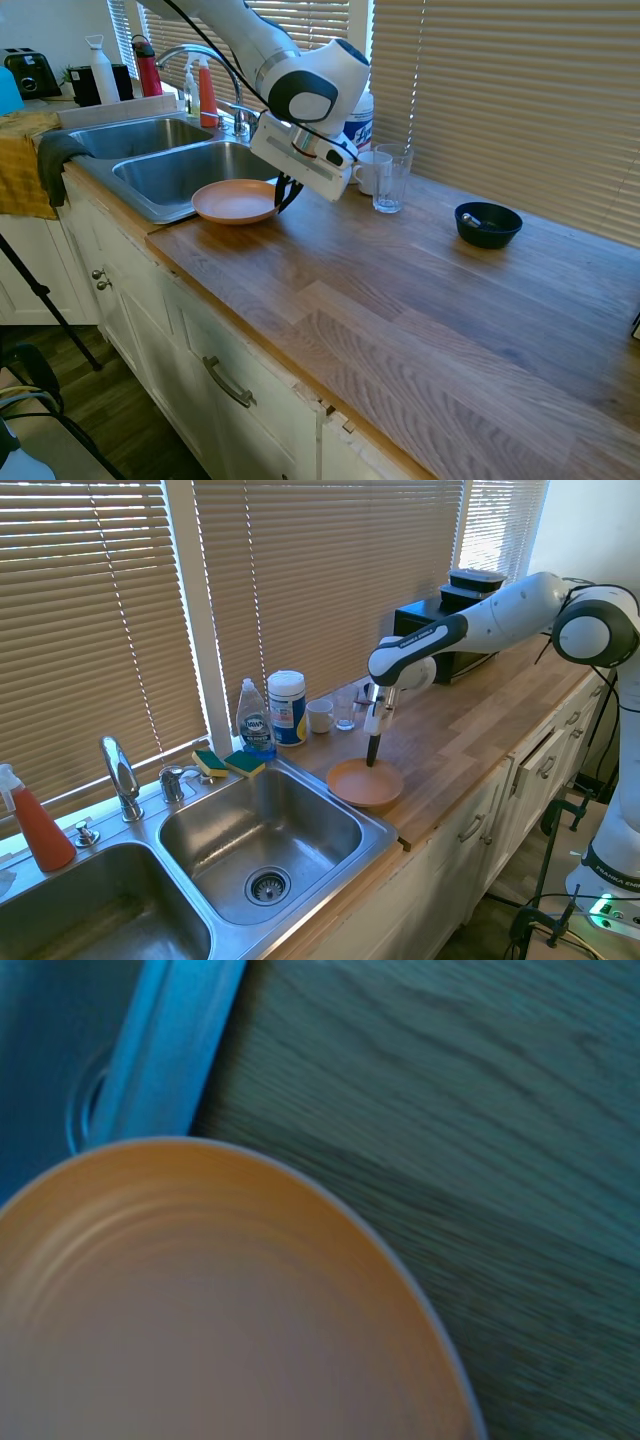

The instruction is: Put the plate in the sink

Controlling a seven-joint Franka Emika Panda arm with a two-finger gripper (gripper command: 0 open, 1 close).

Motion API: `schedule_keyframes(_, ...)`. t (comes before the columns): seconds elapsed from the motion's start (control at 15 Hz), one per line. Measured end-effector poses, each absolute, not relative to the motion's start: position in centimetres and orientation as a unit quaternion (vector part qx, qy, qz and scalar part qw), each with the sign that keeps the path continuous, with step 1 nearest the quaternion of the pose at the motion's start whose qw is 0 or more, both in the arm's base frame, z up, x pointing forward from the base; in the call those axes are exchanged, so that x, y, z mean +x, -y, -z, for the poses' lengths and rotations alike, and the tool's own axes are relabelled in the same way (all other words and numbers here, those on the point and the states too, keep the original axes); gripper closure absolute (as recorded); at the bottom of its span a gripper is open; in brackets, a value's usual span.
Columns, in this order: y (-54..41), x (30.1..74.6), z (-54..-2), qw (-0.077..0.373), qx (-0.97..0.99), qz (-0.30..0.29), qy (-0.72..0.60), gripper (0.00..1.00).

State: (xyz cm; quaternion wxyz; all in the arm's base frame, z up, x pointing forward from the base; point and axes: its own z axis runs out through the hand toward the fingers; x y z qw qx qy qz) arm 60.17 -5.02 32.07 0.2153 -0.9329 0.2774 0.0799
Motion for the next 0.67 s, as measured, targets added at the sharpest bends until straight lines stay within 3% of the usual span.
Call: schedule_keyframes(0.67, -5.7, 61.6, -41.6, 0.244, -0.916, -0.074, -0.31, 1.0)
